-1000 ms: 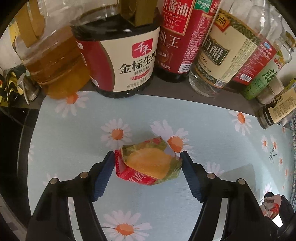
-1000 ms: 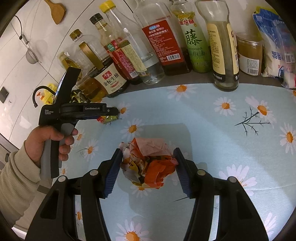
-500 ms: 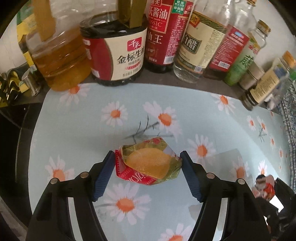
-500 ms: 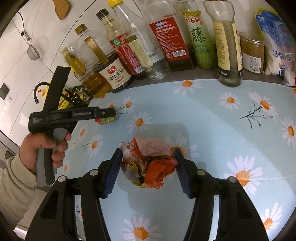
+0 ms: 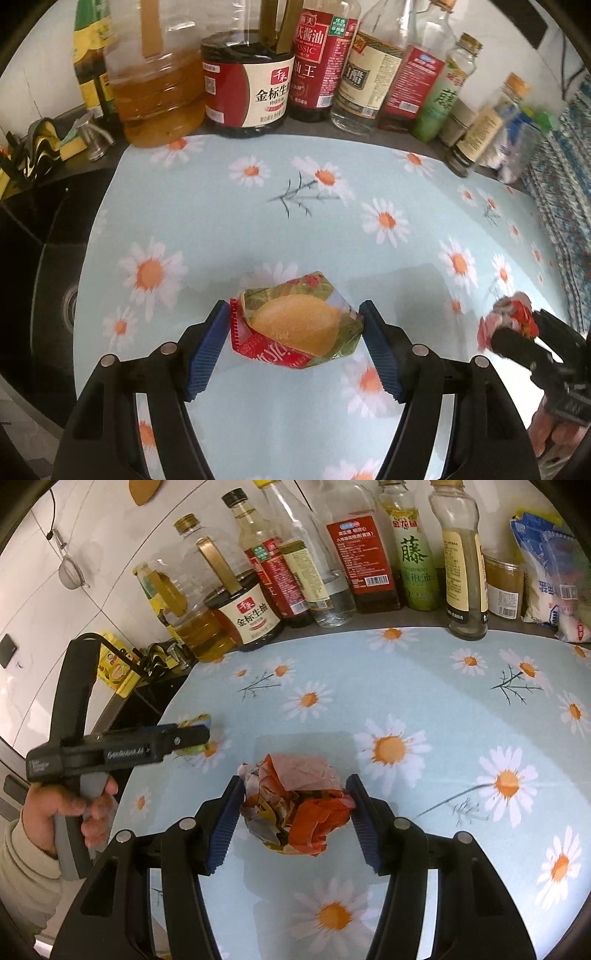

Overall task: Collect trash
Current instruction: 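Carry both red wrappers down toward the black trash bin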

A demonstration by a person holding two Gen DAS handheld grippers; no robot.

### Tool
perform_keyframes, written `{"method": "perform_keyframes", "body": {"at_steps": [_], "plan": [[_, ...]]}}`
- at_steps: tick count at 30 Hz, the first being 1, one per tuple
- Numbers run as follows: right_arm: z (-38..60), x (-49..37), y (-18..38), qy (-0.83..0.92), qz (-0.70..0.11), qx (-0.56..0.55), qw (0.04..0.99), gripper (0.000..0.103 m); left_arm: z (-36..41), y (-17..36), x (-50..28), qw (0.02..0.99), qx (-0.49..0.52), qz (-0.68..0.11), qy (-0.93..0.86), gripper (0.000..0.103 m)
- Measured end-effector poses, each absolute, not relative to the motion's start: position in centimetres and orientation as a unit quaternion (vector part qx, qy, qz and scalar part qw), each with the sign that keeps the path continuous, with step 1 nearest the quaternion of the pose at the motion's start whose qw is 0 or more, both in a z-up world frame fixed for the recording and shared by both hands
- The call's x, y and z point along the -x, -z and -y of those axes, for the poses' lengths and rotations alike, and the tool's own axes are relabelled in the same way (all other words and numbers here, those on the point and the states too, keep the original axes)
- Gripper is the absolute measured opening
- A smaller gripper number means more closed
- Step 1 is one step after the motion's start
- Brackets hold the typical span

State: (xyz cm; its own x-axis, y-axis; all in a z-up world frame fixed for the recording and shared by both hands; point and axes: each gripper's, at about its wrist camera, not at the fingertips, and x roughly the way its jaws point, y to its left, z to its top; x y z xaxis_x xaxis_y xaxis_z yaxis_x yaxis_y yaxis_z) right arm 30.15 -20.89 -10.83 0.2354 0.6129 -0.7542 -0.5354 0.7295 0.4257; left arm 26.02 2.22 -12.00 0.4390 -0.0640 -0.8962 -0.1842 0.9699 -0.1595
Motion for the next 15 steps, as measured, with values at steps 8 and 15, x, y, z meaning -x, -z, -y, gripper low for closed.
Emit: {"method": "perform_keyframes", "body": {"at_steps": [8,15], "plan": [[20.1,-25.8,9.9,-0.337,-0.503,-0.049,0.794,0.057,-3.4,10.7,-20.7,0.854,0.122,-0.505,0.015,0.069],[19.4,-21.0,8.8,-0.312,-0.5,-0.062,0.806,0.057,-4.0,9.4,-15.9,0.862,0.114,-0.492,0.048,0.069]]}}
